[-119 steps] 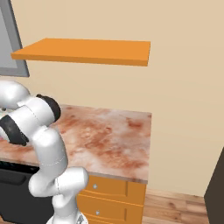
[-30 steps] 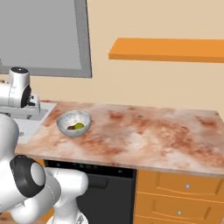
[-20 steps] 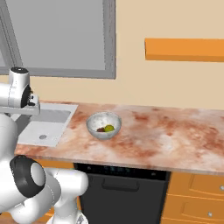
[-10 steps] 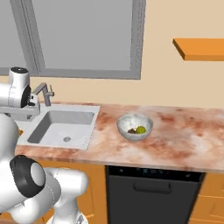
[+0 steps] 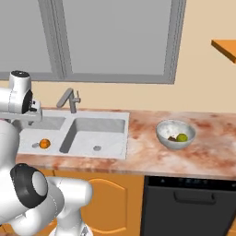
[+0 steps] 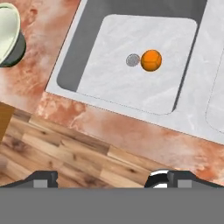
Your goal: Pick the pears from the cabinet and place them in one bowl. Pick the orange from the sink and place it in the other bowl.
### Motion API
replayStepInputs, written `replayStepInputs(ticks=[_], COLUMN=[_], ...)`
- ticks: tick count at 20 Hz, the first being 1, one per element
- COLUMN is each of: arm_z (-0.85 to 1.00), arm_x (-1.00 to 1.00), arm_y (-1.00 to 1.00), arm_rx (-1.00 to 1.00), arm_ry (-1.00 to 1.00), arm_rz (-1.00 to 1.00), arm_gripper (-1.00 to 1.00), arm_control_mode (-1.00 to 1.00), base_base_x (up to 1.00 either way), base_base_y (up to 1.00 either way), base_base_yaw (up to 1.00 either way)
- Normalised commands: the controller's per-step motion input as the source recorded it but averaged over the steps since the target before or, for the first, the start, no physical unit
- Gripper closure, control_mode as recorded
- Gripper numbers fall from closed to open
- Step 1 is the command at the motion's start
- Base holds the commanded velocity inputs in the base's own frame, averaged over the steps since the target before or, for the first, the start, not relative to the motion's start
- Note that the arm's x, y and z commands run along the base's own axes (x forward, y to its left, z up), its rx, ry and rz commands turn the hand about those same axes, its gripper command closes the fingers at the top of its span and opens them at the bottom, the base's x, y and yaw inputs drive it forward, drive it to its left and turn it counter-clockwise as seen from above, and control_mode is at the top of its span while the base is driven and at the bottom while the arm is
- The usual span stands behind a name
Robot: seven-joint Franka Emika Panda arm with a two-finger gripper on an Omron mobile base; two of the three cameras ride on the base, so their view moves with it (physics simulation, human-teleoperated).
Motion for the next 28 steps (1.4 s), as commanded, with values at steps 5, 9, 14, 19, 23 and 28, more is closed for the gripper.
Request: replayStepInputs(ticks=[5, 9, 14, 19, 23, 28], arm_z=[0.0, 0.0, 0.0, 0.0, 0.0, 0.0], arm_x=[0.0, 0.0, 0.0, 0.0, 0.0, 0.0], arm_y=[0.0, 0.0, 0.0, 0.0, 0.0, 0.0], arm_rx=[0.0, 0.0, 0.0, 0.0, 0.0, 0.0], arm_ry=[0.0, 0.0, 0.0, 0.0, 0.0, 0.0], arm_rz=[0.0, 0.0, 0.0, 0.0, 0.0, 0.0], arm_gripper=[-1.0, -1.0, -1.0, -1.0, -1.0, -1.0], arm_control_mode=[1.0, 1.0, 1.0, 1.0, 1.0, 1.0], base_base_x=[0.0, 0.02, 0.03, 0.04, 0.16, 0.31], base_base_y=[0.68, 0.66, 0.66, 0.66, 0.63, 0.52], base_base_yaw=[-0.06, -0.1, -0.11, -0.1, -0.09, -0.04])
